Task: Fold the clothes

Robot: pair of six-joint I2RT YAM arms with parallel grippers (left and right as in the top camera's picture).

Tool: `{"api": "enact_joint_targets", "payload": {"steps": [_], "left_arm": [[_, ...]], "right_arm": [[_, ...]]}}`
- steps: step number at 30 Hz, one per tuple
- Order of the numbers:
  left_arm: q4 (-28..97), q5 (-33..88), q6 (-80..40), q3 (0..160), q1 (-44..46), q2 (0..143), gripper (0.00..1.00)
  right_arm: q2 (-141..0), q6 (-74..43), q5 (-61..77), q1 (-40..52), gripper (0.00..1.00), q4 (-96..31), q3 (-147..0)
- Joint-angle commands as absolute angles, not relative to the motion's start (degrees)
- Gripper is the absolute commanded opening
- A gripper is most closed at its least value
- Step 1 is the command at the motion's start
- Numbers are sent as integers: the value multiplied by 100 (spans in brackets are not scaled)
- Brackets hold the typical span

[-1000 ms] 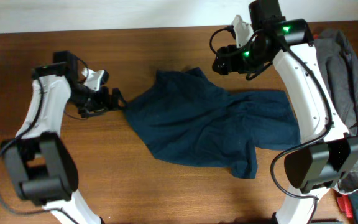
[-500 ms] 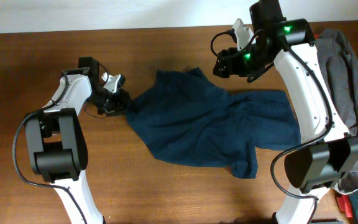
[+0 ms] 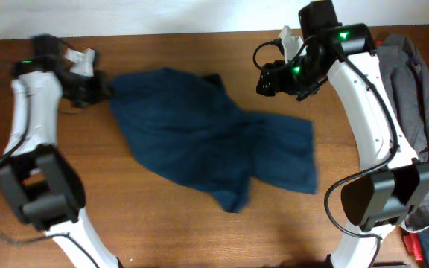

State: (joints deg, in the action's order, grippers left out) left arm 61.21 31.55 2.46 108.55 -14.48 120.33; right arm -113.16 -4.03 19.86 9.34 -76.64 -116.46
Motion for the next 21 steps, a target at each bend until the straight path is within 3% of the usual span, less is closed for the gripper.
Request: {"api": "enact_joint_targets", "payload": {"steps": [1,7,21], "left_arm": [[6390,2967,283,11021,-1680,11489,0],[7052,2023,386,11021,-1704,11450,0],[7288,1964,392,11021,-1734,11406,0]], "right_arm": [[-11205,-366,1732,937,79,-7533,-11179],[-11275,-368,1726,934,85,-6886,-10112],[-11362,-803,631,808,83,-4834,-8132]]}}
